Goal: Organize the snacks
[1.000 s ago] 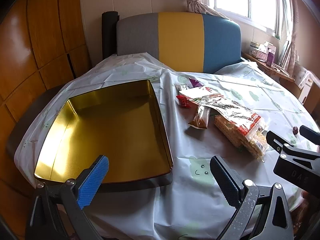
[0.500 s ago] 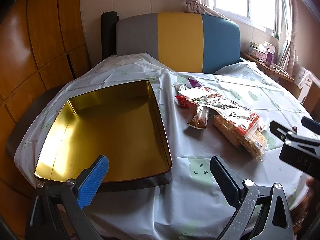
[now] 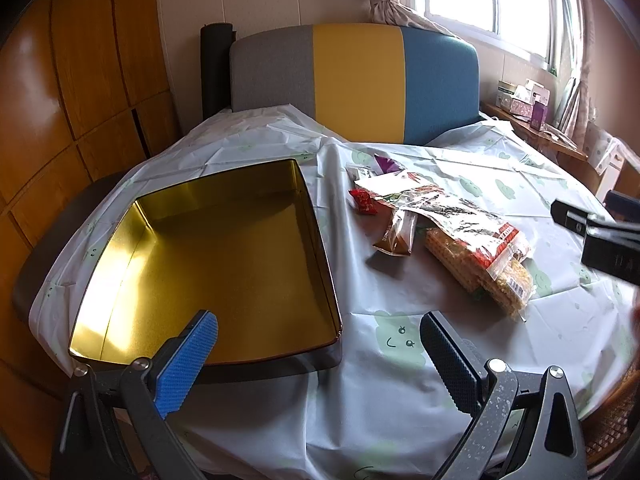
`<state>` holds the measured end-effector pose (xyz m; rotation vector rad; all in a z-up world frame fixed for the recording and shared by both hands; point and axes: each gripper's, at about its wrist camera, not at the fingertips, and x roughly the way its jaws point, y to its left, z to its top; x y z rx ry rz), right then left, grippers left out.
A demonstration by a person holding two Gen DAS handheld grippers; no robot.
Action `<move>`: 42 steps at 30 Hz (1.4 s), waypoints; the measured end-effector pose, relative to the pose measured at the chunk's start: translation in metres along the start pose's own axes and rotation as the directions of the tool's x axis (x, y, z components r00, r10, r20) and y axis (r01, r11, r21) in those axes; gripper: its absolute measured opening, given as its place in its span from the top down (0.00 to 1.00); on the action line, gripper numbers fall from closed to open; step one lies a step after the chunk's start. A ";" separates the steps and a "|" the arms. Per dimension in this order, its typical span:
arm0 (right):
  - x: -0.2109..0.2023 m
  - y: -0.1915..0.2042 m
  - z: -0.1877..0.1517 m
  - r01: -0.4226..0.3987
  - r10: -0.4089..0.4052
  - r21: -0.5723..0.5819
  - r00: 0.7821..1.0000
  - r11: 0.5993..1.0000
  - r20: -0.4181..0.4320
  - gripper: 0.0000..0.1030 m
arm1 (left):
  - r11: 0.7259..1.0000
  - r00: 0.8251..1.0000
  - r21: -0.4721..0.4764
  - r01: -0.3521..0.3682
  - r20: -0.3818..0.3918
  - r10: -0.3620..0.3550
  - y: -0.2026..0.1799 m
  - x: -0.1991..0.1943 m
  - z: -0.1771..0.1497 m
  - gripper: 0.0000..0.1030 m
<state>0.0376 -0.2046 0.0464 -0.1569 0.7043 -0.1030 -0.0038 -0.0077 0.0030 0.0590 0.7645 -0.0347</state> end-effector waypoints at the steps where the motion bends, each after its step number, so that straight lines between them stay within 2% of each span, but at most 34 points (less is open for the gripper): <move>1: 0.001 -0.003 0.003 -0.002 0.002 -0.008 1.000 1.000 0.000 0.01 | 1.000 1.000 0.001 0.000 -0.001 0.000 0.000 0.000 0.000 0.01; 5: 0.007 -0.018 0.015 -0.005 0.005 -0.008 1.000 1.000 0.000 0.01 | 1.000 1.000 0.006 0.001 -0.007 -0.001 -0.002 0.002 -0.001 0.01; 15: 0.038 -0.061 0.041 0.050 -0.049 -0.020 0.999 0.999 0.022 0.01 | 1.000 1.000 0.026 0.016 -0.022 -0.015 -0.009 0.006 0.003 0.01; 19: 0.062 -0.078 0.039 0.029 -0.029 -0.011 1.000 1.000 -0.004 0.01 | 0.998 0.998 0.036 0.047 -0.034 -0.046 -0.015 0.010 0.009 0.01; 22: 0.079 -0.091 0.031 -0.017 0.020 0.052 0.998 0.999 -0.057 0.01 | 0.996 0.996 0.053 0.071 -0.050 -0.068 -0.023 0.015 0.015 0.01; 23: 0.086 -0.094 0.030 -0.037 0.045 0.086 0.995 0.996 -0.088 0.01 | 0.995 0.995 0.049 0.086 -0.059 -0.083 -0.024 0.017 0.016 0.01; 27: 0.097 -0.104 0.029 -0.071 0.091 0.160 0.988 0.985 -0.121 0.01 | 0.986 0.977 0.017 0.167 -0.137 -0.164 -0.031 0.034 0.027 0.01; 29: 0.097 -0.108 0.027 -0.078 0.103 0.187 0.986 0.979 -0.129 0.01 | 0.973 0.954 -0.014 0.232 -0.191 -0.230 -0.033 0.044 0.032 0.02; 31: 0.097 -0.111 0.026 -0.082 0.112 0.205 0.984 0.975 -0.138 0.01 | 0.970 0.949 -0.018 0.242 -0.202 -0.240 -0.039 0.048 0.038 0.07; 33: 0.096 -0.112 0.026 -0.077 0.107 0.206 0.985 0.976 -0.136 0.01 | 0.974 0.955 -0.002 0.225 -0.198 -0.221 -0.046 0.050 0.044 0.22; 34: 0.096 -0.113 0.026 -0.079 0.108 0.207 0.985 0.975 -0.134 0.01 | 0.973 0.952 -0.016 0.230 -0.202 -0.229 -0.049 0.053 0.049 0.25; 38: 0.096 -0.112 0.027 -0.080 0.108 0.205 0.985 0.976 -0.133 0.01 | 0.956 0.923 -0.062 0.286 -0.249 -0.292 -0.058 0.070 0.061 0.43; 41: 0.094 -0.112 0.028 -0.083 0.110 0.200 0.986 0.976 -0.127 0.01 | 0.944 0.907 -0.105 0.314 -0.262 -0.331 -0.063 0.086 0.071 0.46; 42: 0.094 -0.112 0.028 -0.082 0.108 0.199 0.986 0.977 -0.127 0.01 | 0.942 0.906 -0.115 0.317 -0.257 -0.336 -0.064 0.091 0.075 0.46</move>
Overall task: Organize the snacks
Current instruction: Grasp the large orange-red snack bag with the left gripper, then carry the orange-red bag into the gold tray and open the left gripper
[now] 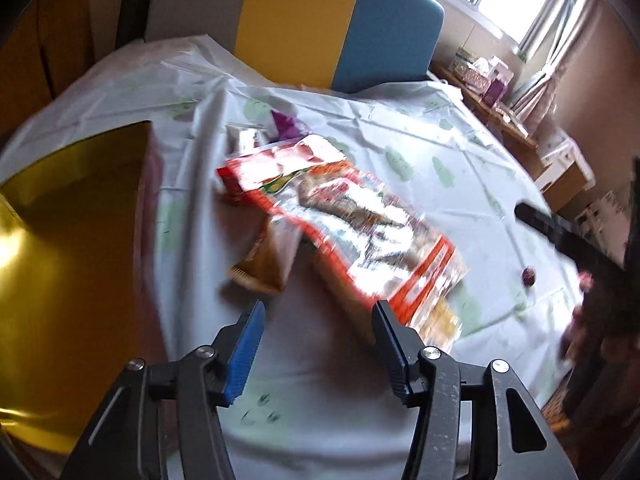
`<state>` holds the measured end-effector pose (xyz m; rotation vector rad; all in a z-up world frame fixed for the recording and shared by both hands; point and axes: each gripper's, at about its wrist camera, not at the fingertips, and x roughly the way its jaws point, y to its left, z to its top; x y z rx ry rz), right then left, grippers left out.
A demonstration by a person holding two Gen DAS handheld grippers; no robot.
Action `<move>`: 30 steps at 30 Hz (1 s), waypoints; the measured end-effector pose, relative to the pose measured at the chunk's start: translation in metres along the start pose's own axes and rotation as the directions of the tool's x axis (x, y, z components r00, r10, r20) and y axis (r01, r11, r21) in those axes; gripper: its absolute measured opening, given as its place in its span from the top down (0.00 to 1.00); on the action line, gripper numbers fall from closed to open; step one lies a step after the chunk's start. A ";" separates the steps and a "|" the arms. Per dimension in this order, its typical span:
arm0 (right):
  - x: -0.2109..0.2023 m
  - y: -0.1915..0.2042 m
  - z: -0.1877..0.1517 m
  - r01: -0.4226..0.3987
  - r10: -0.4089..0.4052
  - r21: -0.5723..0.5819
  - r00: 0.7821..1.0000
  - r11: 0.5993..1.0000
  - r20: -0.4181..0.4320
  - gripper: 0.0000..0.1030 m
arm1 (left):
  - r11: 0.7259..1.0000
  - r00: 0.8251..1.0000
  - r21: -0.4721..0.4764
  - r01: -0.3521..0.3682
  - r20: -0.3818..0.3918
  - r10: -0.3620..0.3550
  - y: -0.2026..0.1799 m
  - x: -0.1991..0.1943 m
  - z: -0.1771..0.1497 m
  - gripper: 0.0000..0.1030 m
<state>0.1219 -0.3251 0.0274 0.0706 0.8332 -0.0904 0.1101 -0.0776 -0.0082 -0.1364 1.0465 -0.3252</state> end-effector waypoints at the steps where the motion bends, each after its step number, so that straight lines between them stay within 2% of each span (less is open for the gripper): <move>1: 0.000 0.000 0.000 0.002 -0.002 -0.002 1.000 1.000 0.000 0.01 | 1.000 1.000 -0.008 -0.013 0.003 0.013 0.001 0.004 0.005 0.46; 5: 0.001 0.000 0.001 0.003 -0.003 0.000 1.000 1.000 -0.004 0.01 | 0.998 1.000 -0.070 0.005 -0.012 -0.006 0.008 0.025 0.020 0.47; 7: 0.001 0.000 0.001 0.002 -0.002 -0.002 1.000 1.000 -0.004 0.01 | 0.994 0.999 -0.106 0.007 -0.030 -0.010 0.013 0.037 0.026 0.56; 8: 0.001 0.000 0.001 0.003 -0.003 -0.005 1.000 1.000 -0.005 0.01 | 0.992 0.999 -0.124 0.017 -0.040 -0.022 0.015 0.043 0.028 0.68; 9: 0.001 0.001 0.001 0.003 -0.003 -0.007 1.000 1.000 -0.006 0.01 | 0.989 0.998 -0.145 0.042 -0.050 -0.049 0.018 0.048 0.030 0.85; 10: 0.002 0.001 0.001 0.003 -0.003 -0.010 1.000 1.000 -0.007 0.01 | 0.982 0.994 -0.170 0.078 -0.056 -0.089 0.020 0.051 0.032 0.91; 12: 0.003 0.002 0.001 0.009 -0.009 -0.014 1.000 1.000 -0.010 0.01 | 0.980 0.994 -0.172 0.097 -0.035 -0.104 0.018 0.051 0.036 0.98; 18: 0.008 0.000 -0.001 0.022 -0.022 -0.011 0.999 1.000 -0.028 0.01 | 0.991 0.994 -0.078 0.106 0.045 -0.103 0.003 0.027 0.050 1.00; 22: 0.019 -0.001 -0.004 -0.005 0.005 -0.009 0.995 1.000 -0.095 0.06 | 0.991 0.981 -0.014 0.132 0.144 -0.129 -0.009 -0.010 0.069 1.00; 25: 0.024 0.005 -0.008 -0.028 0.024 -0.036 0.992 0.999 -0.128 0.10 | 0.991 0.972 0.028 0.134 0.192 -0.137 -0.017 -0.032 0.081 1.00; 27: 0.024 0.011 -0.009 -0.102 0.094 -0.044 0.985 0.994 -0.147 0.14 | 0.991 0.966 0.042 0.125 0.223 -0.132 -0.017 -0.046 0.086 1.00; 28: 0.023 0.016 -0.010 -0.171 0.163 -0.042 0.973 0.984 -0.161 0.14 | 0.992 0.964 0.041 0.121 0.232 -0.127 -0.014 -0.052 0.088 1.00; 30: 0.024 0.030 -0.014 -0.292 0.272 -0.067 0.938 0.954 -0.214 0.14 | 0.992 0.960 0.037 0.121 0.251 -0.127 -0.008 -0.062 0.089 1.00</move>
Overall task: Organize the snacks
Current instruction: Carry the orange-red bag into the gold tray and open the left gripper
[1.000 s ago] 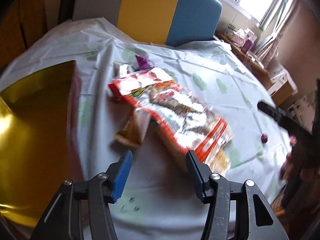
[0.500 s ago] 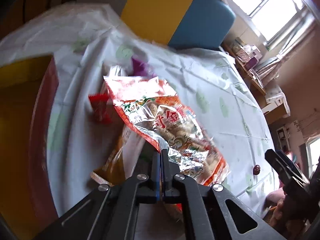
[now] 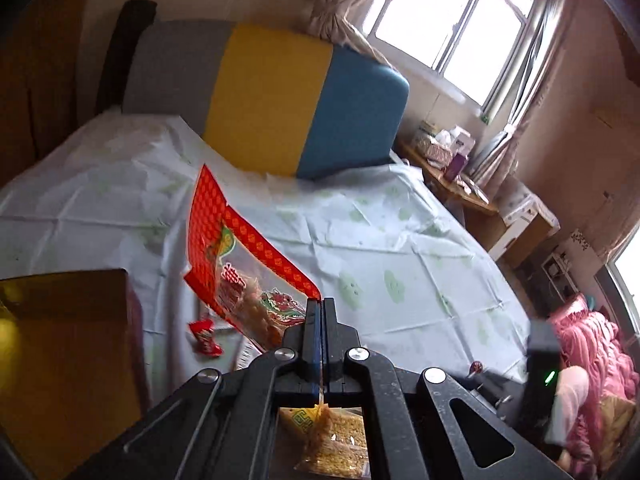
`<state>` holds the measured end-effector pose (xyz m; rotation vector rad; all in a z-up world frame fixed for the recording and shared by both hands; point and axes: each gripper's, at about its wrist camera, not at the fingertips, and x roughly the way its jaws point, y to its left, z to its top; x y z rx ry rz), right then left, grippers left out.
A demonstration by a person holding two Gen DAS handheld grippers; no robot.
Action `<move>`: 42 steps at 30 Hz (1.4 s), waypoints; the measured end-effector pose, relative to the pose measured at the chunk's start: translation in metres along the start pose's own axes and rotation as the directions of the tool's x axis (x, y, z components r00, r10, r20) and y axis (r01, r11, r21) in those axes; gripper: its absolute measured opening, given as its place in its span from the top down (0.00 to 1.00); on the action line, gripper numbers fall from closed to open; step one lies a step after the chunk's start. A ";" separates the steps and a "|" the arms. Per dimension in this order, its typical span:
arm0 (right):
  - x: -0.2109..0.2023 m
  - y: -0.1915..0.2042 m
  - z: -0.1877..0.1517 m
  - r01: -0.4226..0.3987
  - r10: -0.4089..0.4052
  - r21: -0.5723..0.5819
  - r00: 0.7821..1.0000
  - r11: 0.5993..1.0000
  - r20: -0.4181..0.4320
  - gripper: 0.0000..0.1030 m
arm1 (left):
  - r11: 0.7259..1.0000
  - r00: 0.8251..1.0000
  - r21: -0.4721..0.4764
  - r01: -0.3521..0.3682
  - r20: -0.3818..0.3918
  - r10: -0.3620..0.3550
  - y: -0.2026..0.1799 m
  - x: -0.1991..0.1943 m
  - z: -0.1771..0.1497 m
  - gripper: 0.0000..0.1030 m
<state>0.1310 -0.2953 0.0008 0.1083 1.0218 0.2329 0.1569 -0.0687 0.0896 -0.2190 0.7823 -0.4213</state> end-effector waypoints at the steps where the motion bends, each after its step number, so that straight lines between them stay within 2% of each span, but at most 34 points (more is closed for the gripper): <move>1: 0.003 0.007 -0.002 -0.026 0.026 -0.031 0.999 0.999 -0.020 0.14 | 1.000 1.000 0.000 -0.005 0.012 0.005 0.003 -0.006 0.002 1.00; 4: 0.013 0.033 -0.010 -0.125 0.113 -0.131 0.989 0.983 -0.097 0.14 | 1.000 0.999 -0.029 -0.004 0.031 0.005 0.017 -0.020 0.006 1.00; 5: 0.015 0.040 -0.014 -0.138 0.120 -0.165 0.986 0.977 -0.112 0.14 | 0.999 0.999 -0.029 -0.022 0.049 0.023 0.022 -0.029 0.007 1.00; 11: 0.031 0.060 -0.032 -0.104 0.054 -0.273 0.981 0.956 -0.186 0.14 | 0.997 0.993 -0.023 -0.076 0.088 0.078 0.047 -0.066 0.001 1.00; 19: 0.047 0.068 -0.040 -0.091 0.010 -0.335 0.971 0.938 -0.238 0.11 | 0.979 0.977 -0.124 -0.163 0.116 0.177 0.107 -0.108 -0.011 1.00; 22: 0.052 0.068 -0.040 -0.076 -0.008 -0.341 0.971 0.937 -0.238 0.07 | 0.952 0.963 -0.183 -0.244 0.068 0.260 0.138 -0.107 -0.019 1.00; 24: 0.055 0.069 -0.039 -0.077 -0.009 -0.342 0.971 0.937 -0.241 0.07 | 0.922 0.944 -0.231 -0.312 0.036 0.328 0.156 -0.101 -0.027 1.00; 27: 0.064 0.074 -0.037 -0.074 -0.017 -0.356 0.969 0.932 -0.246 0.07 | 0.887 0.923 -0.282 -0.366 0.013 0.384 0.174 -0.098 -0.037 1.00; 29: 0.070 0.077 -0.036 -0.068 -0.026 -0.366 0.969 0.928 -0.247 0.07 | 0.877 0.916 -0.287 -0.386 -0.004 0.402 0.178 -0.094 -0.047 1.00; 32: 0.073 0.081 -0.038 -0.054 -0.048 -0.388 0.968 0.920 -0.248 0.07 | 0.874 0.901 -0.236 -0.424 -0.012 0.434 0.171 -0.088 -0.061 0.99; 34: 0.075 0.084 -0.041 -0.038 -0.070 -0.414 0.968 0.909 -0.242 0.08 | 0.884 0.904 -0.199 -0.423 -0.023 0.427 0.164 -0.083 -0.068 0.99; 37: 0.075 0.085 -0.042 -0.016 -0.091 -0.434 0.970 0.901 -0.225 0.11 | 0.907 0.918 -0.143 -0.396 -0.042 0.394 0.146 -0.073 -0.080 0.95; 42: 0.074 0.080 -0.037 -0.035 -0.065 -0.397 0.970 0.917 -0.234 0.11 | 0.943 0.943 -0.039 -0.332 -0.047 0.330 0.114 -0.065 -0.102 0.78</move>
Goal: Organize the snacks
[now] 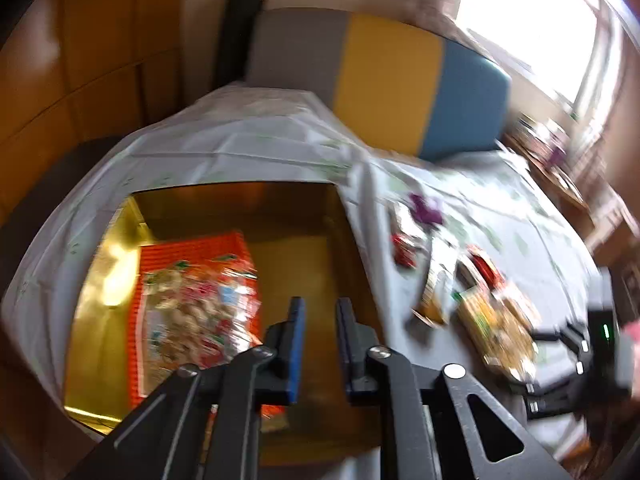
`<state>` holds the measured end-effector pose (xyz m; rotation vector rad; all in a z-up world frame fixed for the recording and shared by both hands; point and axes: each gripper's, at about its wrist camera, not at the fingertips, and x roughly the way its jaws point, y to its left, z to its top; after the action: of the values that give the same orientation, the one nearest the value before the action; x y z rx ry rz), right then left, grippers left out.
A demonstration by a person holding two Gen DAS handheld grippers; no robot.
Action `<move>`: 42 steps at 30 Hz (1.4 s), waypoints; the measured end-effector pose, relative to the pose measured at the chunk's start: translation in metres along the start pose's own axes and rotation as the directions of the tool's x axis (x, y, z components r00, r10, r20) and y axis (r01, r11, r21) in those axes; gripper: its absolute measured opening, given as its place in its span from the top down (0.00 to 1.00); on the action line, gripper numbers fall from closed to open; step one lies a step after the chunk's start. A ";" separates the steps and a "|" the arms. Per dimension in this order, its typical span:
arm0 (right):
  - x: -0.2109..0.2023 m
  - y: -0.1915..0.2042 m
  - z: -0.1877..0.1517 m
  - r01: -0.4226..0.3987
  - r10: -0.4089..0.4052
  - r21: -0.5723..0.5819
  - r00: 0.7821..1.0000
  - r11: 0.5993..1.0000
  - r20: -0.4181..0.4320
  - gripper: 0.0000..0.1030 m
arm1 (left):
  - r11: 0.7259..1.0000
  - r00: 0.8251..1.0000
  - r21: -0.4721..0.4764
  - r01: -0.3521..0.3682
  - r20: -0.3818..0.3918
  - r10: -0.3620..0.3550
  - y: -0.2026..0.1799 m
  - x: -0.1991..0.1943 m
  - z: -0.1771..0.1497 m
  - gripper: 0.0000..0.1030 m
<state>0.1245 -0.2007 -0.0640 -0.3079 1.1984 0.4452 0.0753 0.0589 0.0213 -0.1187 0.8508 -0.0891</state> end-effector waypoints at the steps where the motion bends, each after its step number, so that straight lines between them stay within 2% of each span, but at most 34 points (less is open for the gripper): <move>1: 0.000 -0.001 0.001 -0.005 0.005 0.005 1.000 1.000 0.000 0.11 | 0.999 1.000 0.027 0.021 -0.001 -0.021 -0.008 -0.002 -0.006 0.76; 2: 0.001 -0.002 0.002 -0.005 0.005 0.005 1.000 1.000 -0.001 0.11 | 0.998 0.999 0.044 0.035 -0.002 -0.035 -0.013 -0.003 -0.010 0.73; 8: 0.001 0.000 0.003 0.004 -0.004 0.000 1.000 1.000 0.009 0.13 | 0.982 0.994 0.156 0.108 -0.025 -0.105 -0.045 -0.008 -0.037 0.72; 11: -0.001 0.002 0.002 0.007 -0.007 -0.002 1.000 1.000 0.013 0.14 | 0.973 0.992 0.197 0.122 -0.040 -0.116 -0.057 -0.007 -0.049 0.62; 15: -0.004 0.006 -0.001 0.009 -0.009 0.003 1.000 1.000 0.017 0.15 | 0.948 0.988 0.276 0.155 -0.055 -0.145 -0.074 -0.010 -0.064 0.61; 17: -0.005 0.006 -0.001 0.008 -0.008 0.009 1.000 1.000 0.017 0.16 | 0.939 0.985 0.297 0.173 -0.067 -0.160 -0.078 -0.011 -0.071 0.56; 20: -0.008 0.004 -0.002 -0.009 0.009 0.030 1.000 1.000 0.016 0.16 | 0.927 0.982 0.324 0.189 -0.085 -0.171 -0.085 -0.011 -0.082 0.55; 23: -0.009 0.001 -0.002 -0.023 0.022 0.047 1.000 0.999 0.019 0.17 | 0.929 0.980 0.314 0.196 -0.101 -0.172 -0.087 -0.008 -0.088 0.54; 26: -0.011 -0.003 -0.002 -0.041 0.040 0.078 0.999 0.996 0.024 0.17 | 0.936 0.984 0.307 0.174 -0.084 -0.155 -0.085 -0.010 -0.091 0.40; 29: -0.015 -0.007 -0.003 -0.058 0.054 0.117 0.998 0.991 0.036 0.17 | 0.941 0.989 0.306 0.148 -0.040 -0.143 -0.082 -0.015 -0.091 0.36; 31: -0.020 -0.008 -0.005 -0.064 0.058 0.142 0.997 0.988 0.051 0.17 | 0.946 0.991 0.299 0.128 -0.015 -0.130 -0.078 -0.019 -0.089 0.30; 33: -0.024 -0.008 -0.006 -0.073 0.063 0.168 0.996 0.983 0.066 0.17 | 0.951 0.993 0.287 0.112 0.000 -0.117 -0.073 -0.021 -0.087 0.20; 37: -0.033 -0.005 -0.008 -0.085 0.068 0.211 0.994 0.974 0.089 0.17 | 0.964 0.996 0.256 0.077 0.031 -0.088 -0.062 -0.026 -0.083 0.16; 42: -0.042 0.008 0.005 -0.116 0.089 0.253 0.989 0.960 0.116 0.21 | 0.976 0.997 0.211 0.049 0.041 -0.059 -0.050 -0.028 -0.080 0.15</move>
<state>0.1130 -0.1987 -0.0231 0.0036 1.1584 0.3839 -0.0048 0.0071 -0.0036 0.0546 0.7858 -0.2263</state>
